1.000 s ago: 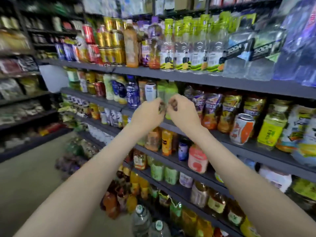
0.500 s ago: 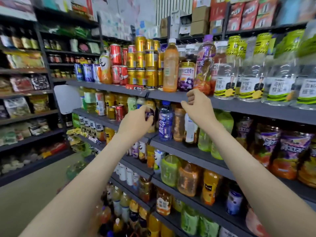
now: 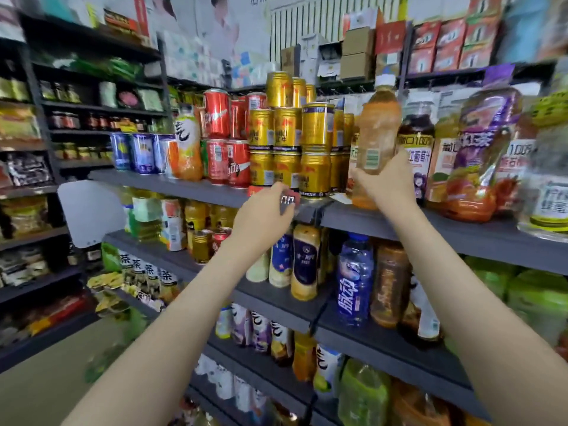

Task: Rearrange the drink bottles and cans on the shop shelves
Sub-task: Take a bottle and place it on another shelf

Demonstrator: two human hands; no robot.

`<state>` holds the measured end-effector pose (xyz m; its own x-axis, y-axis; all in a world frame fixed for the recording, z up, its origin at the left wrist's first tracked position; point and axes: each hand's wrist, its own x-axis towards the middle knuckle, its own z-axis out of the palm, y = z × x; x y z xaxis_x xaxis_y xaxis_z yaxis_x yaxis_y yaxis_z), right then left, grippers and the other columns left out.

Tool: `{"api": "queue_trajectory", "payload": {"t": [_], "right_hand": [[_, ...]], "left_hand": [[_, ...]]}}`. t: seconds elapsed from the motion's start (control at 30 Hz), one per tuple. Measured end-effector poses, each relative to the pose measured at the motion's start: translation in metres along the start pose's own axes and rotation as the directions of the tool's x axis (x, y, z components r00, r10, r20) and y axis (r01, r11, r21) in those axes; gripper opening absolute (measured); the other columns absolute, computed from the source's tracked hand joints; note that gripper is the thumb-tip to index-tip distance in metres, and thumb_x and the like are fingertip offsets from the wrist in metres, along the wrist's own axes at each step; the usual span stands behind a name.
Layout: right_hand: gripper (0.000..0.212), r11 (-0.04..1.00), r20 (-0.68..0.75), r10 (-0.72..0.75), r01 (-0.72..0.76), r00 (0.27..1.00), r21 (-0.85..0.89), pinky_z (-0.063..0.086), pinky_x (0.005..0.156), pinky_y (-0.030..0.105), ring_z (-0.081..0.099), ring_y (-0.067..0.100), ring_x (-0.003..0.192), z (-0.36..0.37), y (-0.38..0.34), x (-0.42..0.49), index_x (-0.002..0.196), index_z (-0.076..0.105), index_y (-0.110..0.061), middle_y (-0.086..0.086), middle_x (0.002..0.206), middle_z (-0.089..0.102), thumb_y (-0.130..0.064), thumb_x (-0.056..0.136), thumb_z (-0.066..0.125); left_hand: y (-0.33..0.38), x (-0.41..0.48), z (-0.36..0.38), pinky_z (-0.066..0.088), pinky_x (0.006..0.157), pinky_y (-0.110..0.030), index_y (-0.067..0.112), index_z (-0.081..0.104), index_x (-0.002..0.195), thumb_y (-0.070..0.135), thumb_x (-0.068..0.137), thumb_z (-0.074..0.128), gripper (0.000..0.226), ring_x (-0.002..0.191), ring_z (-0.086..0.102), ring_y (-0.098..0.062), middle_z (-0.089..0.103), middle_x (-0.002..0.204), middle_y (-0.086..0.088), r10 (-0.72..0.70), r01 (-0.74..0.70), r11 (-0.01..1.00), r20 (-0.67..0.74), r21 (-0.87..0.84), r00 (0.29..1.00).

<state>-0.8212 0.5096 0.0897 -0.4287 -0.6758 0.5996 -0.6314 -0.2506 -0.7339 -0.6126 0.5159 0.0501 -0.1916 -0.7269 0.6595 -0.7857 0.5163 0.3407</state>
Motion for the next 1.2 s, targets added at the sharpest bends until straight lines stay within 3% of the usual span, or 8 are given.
{"api": "queue_trajectory", "payload": {"t": [0.17,0.3,0.53,0.7,0.87,0.93,1.07,1.2], "right_hand": [[0.077,0.993,-0.107,0.063,-0.073,0.992,-0.09,0.041,0.086,0.03,0.051,0.028,0.119,0.014,0.0,0.012,0.135,0.033,-0.003,0.012,0.132,0.05,-0.036,0.078,0.073],[0.062,0.969,-0.18,0.133,-0.166,0.975,-0.183,0.035,0.074,0.026,0.056,0.028,0.11,0.021,-0.008,0.011,0.124,0.04,0.0,0.013,0.12,0.057,-0.033,0.081,0.072],[0.051,0.96,-0.384,0.081,-0.176,0.92,-0.219,0.038,0.07,0.022,0.061,0.022,0.098,0.023,-0.032,-0.028,0.114,0.054,-0.007,0.006,0.107,0.066,-0.038,0.078,0.073],[0.052,0.993,-0.363,0.056,-0.091,0.93,-0.08,0.051,0.08,0.021,0.062,0.003,0.091,0.019,-0.055,-0.085,0.113,0.056,-0.018,-0.01,0.101,0.066,-0.04,0.072,0.078],[0.047,0.99,-0.184,0.134,-0.142,0.974,-0.027,0.054,0.087,0.032,0.065,0.001,0.095,0.021,-0.051,-0.147,0.113,0.06,-0.023,-0.011,0.102,0.07,-0.037,0.072,0.078],[0.044,0.982,-0.142,0.18,-0.187,0.973,-0.04,0.055,0.086,0.033,0.064,0.001,0.093,0.025,-0.041,-0.169,0.112,0.06,-0.023,-0.012,0.1,0.069,-0.032,0.072,0.076],[0.045,0.967,-0.021,0.242,-0.243,0.97,-0.082,0.055,0.082,0.031,0.063,0.001,0.093,0.031,-0.011,-0.207,0.114,0.057,-0.023,-0.014,0.102,0.067,-0.028,0.074,0.076],[0.048,0.943,0.129,0.332,-0.327,0.935,-0.058,0.053,0.078,0.023,0.062,-0.002,0.092,0.018,0.017,-0.234,0.117,0.056,-0.025,-0.014,0.106,0.066,-0.035,0.074,0.077]], "left_hand": [[-0.024,0.038,0.012,0.05,0.088,-0.038,0.016,0.05,0.129,0.03,0.096,0.05,0.036,0.11,0.056,-0.021,0.06,0.123,-0.004,0.137,-0.136,0.988,0.008,-0.074,0.991],[-0.039,0.065,0.013,0.05,0.076,-0.035,0.017,0.051,0.127,0.032,0.095,0.049,0.035,0.102,0.059,-0.022,0.062,0.11,0.0,0.228,-0.22,0.969,0.059,-0.114,0.972],[-0.049,0.062,0.015,0.05,0.091,-0.035,0.019,0.056,0.122,0.028,0.094,0.054,0.03,0.107,0.059,-0.015,0.063,0.116,0.0,0.315,-0.269,0.858,0.035,-0.438,0.949],[-0.028,0.04,0.008,0.049,0.084,-0.015,0.022,0.059,0.119,0.033,0.093,0.056,0.028,0.096,0.058,-0.001,0.063,0.106,0.01,0.317,-0.072,0.61,0.159,-0.789,0.935],[-0.013,0.003,0.007,0.05,0.091,-0.026,0.03,0.057,0.119,0.04,0.085,0.065,0.036,0.105,0.061,-0.003,0.066,0.111,0.01,0.439,0.249,0.327,0.38,-0.912,0.814],[-0.012,-0.017,0.011,0.052,0.085,-0.022,0.028,0.056,0.119,0.042,0.079,0.071,0.045,0.1,0.063,-0.002,0.066,0.11,0.011,0.454,0.23,0.389,0.403,-0.892,0.794],[-0.015,-0.05,0.027,0.052,0.077,-0.022,0.031,0.056,0.112,0.054,0.071,0.074,0.05,0.092,0.062,0.0,0.065,0.102,0.016,0.348,0.15,0.634,0.453,-0.759,0.821],[-0.018,-0.083,0.05,0.055,0.08,-0.029,0.034,0.059,0.111,0.056,0.068,0.074,0.05,0.09,0.064,-0.001,0.069,0.098,0.017,0.324,0.204,0.683,0.541,-0.702,0.776]]}}
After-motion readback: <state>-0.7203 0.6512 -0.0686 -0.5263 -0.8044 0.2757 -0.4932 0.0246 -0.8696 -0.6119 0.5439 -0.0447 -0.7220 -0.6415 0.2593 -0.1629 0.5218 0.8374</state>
